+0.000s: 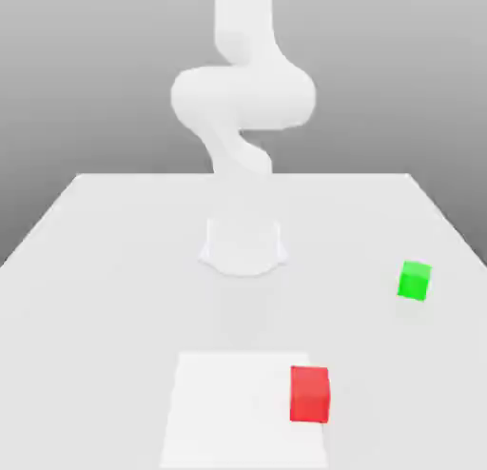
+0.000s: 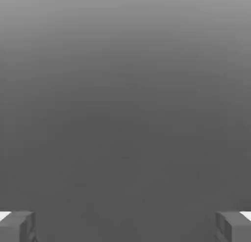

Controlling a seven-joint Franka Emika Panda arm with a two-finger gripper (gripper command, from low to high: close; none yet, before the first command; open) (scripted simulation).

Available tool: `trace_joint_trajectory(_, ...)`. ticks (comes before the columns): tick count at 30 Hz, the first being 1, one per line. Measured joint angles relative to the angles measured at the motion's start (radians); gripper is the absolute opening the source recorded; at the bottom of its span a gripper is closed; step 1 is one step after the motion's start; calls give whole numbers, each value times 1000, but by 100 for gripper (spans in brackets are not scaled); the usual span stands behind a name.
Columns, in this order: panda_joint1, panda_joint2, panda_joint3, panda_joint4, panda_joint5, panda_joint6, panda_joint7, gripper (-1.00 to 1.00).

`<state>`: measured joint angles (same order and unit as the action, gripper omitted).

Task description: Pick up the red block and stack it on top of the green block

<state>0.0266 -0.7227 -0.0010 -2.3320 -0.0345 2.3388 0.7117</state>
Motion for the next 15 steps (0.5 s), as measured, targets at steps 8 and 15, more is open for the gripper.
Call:
trace_joint_trajectory(8, 85, 252, -27, -103, -86, 124, -306, 0)
trace_joint_trajectory(15, 155, 466, -63, -192, -106, 232, -606, 0)
